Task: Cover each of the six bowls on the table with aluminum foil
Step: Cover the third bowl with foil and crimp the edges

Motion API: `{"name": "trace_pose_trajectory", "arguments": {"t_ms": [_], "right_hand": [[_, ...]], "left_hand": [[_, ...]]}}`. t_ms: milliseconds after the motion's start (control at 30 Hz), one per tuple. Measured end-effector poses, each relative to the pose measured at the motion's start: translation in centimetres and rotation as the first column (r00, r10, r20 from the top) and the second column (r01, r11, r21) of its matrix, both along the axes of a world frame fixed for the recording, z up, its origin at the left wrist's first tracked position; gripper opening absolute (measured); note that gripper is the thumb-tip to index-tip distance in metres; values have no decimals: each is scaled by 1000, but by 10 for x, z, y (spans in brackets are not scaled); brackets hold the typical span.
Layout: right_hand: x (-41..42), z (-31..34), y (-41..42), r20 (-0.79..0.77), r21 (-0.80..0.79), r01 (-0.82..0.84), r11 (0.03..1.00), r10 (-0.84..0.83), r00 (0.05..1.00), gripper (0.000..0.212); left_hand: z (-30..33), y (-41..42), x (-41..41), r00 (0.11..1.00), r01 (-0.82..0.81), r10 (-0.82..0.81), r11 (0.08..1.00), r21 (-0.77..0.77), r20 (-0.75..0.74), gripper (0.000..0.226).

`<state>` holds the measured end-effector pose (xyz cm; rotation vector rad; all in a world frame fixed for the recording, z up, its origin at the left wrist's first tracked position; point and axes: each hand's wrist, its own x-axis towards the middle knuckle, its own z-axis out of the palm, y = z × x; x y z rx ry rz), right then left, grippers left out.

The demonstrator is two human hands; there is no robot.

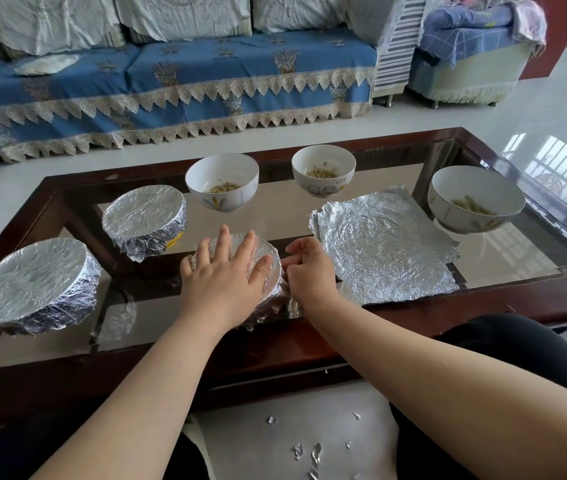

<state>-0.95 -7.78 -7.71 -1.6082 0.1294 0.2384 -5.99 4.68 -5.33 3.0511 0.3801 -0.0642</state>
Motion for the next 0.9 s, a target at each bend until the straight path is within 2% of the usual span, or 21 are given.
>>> {"name": "trace_pose_trajectory", "arguments": {"t_ms": [167,333,567,700,800,900], "right_hand": [[-4,-3,-11,98,-124,-61,990,74,992,44],[-18,-6,-13,212,-181,-153,972,190,959,33],[-23,-2,-13,214,-152,-204,967,234,948,34],[-27,-2,-12,215,-223,-202,954,250,944,29],[-28,-6,-8,227,-230,-185,956,237,945,35],[-20,-8,-8,248,-280,-184,942,256,934,31]], "left_hand": [[0,-1,1,1000,2,-2,1000,1,2,65],[0,0,1,1000,-8,8,1000,-4,-6,65],[1,-2,0,1000,-23,23,1000,6,3,66],[1,-5,-1,997,-76,77,997,-20,15,67],[3,-8,0,992,-126,126,991,-44,1,70],[10,-5,2,991,-129,125,983,-128,-40,68]]}}
